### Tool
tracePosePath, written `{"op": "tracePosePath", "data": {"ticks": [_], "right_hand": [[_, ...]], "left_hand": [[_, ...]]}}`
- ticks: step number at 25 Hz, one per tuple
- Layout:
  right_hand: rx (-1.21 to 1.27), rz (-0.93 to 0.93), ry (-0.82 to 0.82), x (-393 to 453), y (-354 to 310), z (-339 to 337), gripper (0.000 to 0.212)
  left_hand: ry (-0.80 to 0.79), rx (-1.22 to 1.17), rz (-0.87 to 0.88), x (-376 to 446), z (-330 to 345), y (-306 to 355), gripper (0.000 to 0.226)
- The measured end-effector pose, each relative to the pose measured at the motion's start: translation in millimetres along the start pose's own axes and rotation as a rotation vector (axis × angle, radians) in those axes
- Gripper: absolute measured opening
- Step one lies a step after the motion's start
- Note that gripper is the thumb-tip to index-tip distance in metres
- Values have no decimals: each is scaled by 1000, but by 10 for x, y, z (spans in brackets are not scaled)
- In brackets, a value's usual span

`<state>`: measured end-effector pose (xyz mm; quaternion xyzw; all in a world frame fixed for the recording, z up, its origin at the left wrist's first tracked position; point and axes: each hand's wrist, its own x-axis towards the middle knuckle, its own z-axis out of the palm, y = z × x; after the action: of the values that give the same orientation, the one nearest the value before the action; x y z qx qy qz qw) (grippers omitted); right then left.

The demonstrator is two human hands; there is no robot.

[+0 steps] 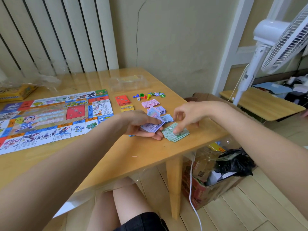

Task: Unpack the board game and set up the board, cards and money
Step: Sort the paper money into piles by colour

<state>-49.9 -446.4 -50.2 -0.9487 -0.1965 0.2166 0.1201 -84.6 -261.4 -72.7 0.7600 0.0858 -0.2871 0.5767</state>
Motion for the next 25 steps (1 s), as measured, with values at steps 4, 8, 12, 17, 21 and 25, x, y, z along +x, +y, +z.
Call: {"op": "tracePosePath", "data": {"ticks": [4, 8, 12, 17, 21, 25], "right_hand": [[-75, 16, -101, -23, -21, 19, 58], [-37, -25, -82, 58, -14, 41, 41], [9, -23, -102, 80, -40, 25, 38], [-151, -67, -118, 114, -90, 31, 28], [-155, -115, 14, 140, -136, -45, 28], [332, -182, 265, 241, -275, -101, 24]], "left_hand": [[-10, -24, 3, 26, 52, 17, 17], [-11, -33, 7, 26, 61, 24, 17], [-15, -20, 2, 14, 27, 20, 17], [12, -16, 1, 22, -16, 17, 16], [137, 58, 102, 56, -75, -27, 16], [209, 63, 293, 79, -172, 21, 10]]}}
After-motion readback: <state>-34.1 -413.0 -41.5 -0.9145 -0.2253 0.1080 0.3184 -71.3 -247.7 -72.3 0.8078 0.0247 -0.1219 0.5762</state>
